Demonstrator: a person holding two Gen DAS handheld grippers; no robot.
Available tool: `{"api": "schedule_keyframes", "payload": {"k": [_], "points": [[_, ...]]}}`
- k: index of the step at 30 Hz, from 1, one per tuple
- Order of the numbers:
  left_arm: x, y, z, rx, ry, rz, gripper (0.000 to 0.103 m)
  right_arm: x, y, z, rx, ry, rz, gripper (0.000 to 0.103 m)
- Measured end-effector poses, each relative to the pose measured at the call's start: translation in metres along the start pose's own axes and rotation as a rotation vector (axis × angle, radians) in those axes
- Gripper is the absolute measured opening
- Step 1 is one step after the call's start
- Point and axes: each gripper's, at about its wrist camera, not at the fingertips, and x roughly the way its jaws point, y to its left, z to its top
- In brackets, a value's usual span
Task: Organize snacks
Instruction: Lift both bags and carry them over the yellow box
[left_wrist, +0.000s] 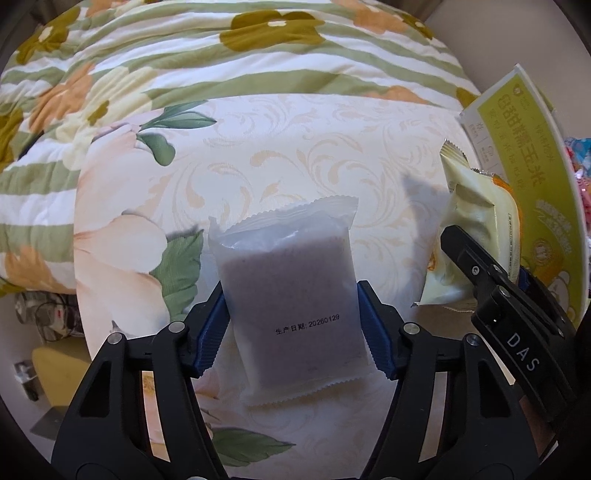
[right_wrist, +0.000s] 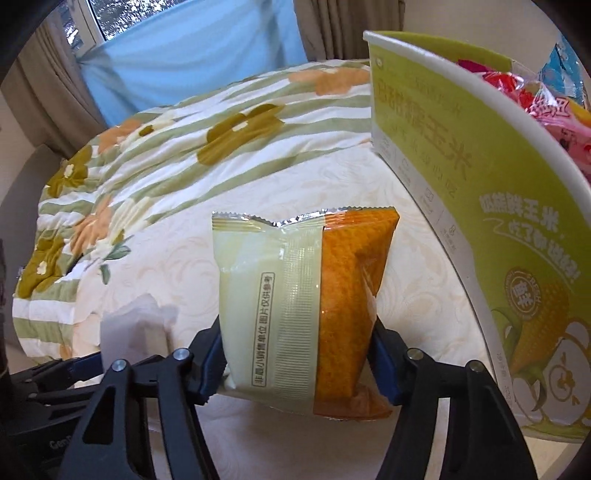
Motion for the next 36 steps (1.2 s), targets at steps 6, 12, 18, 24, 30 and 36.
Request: {"api": "schedule_keyframes", "payload": {"k": [6,12,18,24,30,36], "points": [[-0.015,-0.002,-0.011,-0.008,-0.034,-0.035,0.062,-0.02,0.001,-0.003,0.001,-0.046,0.016,0.061],[-0.03,0.003,-0.021,-0.029,-0.063,-0.081,0.061,-0.039,0.0,-0.006,0.0,-0.079,0.018,0.061],[-0.073,-0.008,-0.021,0.003,-0.131,-0.125,0.061,-0.074,0.0,-0.008,0.0,-0.128,0.038,0.061],[-0.132,-0.053,-0.013,0.094,-0.215,-0.17,0.061,-0.141,-0.015,0.005,0.011,-0.221,0.063,0.061],[-0.176,-0.122,-0.004,0.17,-0.292,-0.211,0.061,-0.208,-0.076,0.027,0.044,-0.288,0.063,0.061],[-0.19,-0.208,-0.005,0.168,-0.319,-0.287,0.061,-0.241,-0.165,0.04,0.056,-0.295,0.039,0.061]]}}
